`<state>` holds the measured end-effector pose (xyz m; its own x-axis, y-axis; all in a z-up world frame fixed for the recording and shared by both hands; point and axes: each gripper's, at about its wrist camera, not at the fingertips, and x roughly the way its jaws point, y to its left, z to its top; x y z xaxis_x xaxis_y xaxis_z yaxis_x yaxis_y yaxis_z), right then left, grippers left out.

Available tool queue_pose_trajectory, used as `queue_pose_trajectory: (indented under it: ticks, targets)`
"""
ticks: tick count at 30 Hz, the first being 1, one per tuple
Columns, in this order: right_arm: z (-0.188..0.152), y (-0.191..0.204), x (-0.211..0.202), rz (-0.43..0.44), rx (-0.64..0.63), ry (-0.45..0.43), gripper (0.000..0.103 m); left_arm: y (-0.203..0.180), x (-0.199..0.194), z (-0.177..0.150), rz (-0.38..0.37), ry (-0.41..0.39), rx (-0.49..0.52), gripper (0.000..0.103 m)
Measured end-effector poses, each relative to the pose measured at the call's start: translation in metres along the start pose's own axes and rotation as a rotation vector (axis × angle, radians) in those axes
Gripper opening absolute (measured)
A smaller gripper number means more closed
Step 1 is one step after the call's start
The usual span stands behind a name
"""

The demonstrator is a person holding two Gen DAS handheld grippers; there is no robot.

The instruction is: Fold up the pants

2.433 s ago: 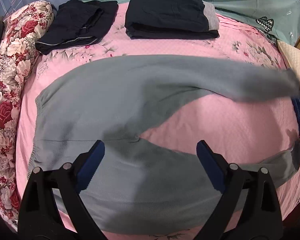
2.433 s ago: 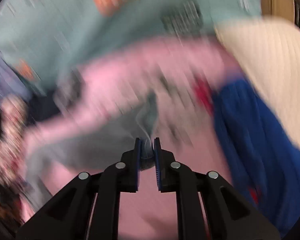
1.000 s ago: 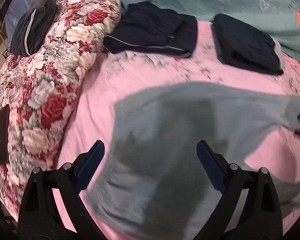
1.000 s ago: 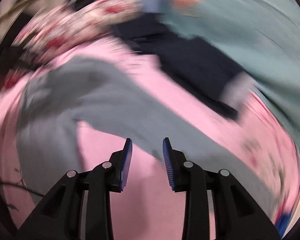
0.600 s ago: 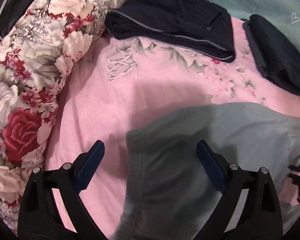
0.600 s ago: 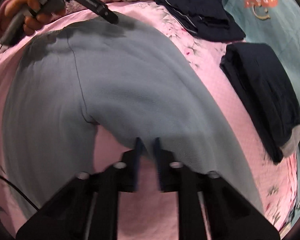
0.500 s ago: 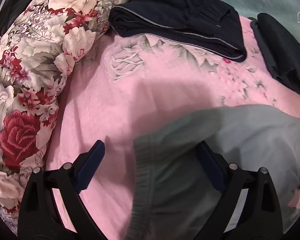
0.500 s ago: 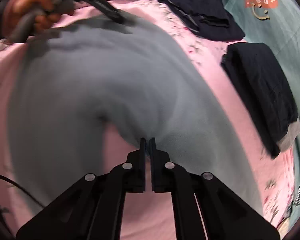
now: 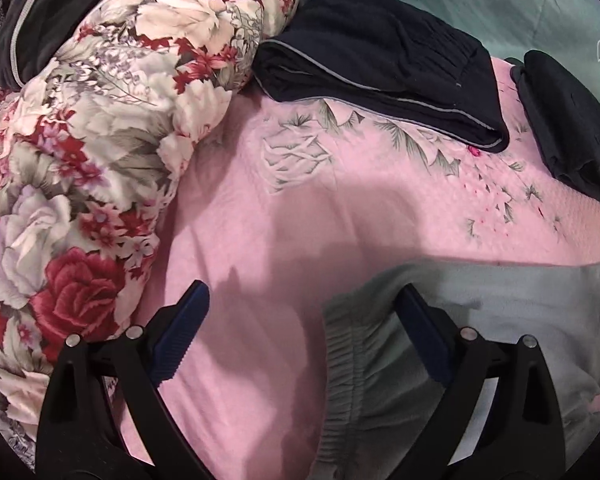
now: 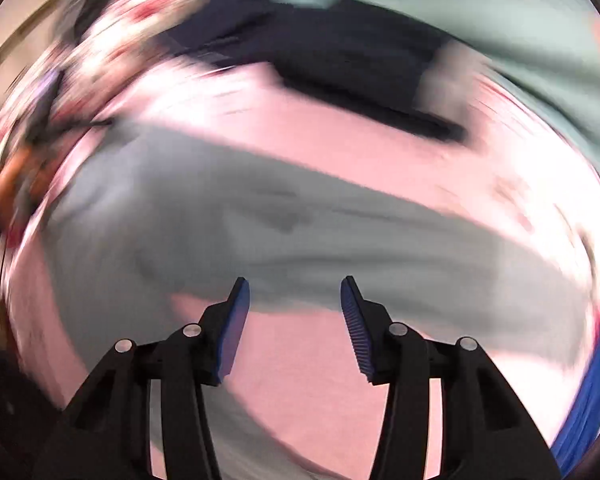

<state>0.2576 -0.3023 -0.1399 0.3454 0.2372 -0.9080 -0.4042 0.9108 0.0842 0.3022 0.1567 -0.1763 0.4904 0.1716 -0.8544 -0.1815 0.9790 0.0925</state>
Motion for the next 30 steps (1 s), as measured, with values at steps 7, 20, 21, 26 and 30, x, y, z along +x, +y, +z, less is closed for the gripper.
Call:
queue_pose_trajectory:
  ticks: [7,20,21,26,30]
  targets:
    - [-0.014,-0.124,-0.012,-0.181,0.380,-0.094,0.048,-0.010,-0.003,-0.002,0.073,-0.027,0.062,0.095]
    - [0.070,-0.044,0.077,-0.039,-0.264,0.102,0.048,-0.011,-0.005,0.003,0.109,0.007,0.102,0.095]
    - [0.072,-0.039,0.080,-0.043,-0.287,0.105,0.047,-0.012,-0.003,0.003,0.110,0.010,0.102,0.095]
    - [0.079,-0.019,0.093,-0.030,-0.353,0.132,0.002,-0.019,0.013,0.001,0.113,0.036,0.116,0.093]
    - [0.088,-0.016,0.091,-0.129,-0.316,0.065,0.001,-0.028,0.012,0.004,0.063,0.004,0.134,0.052]
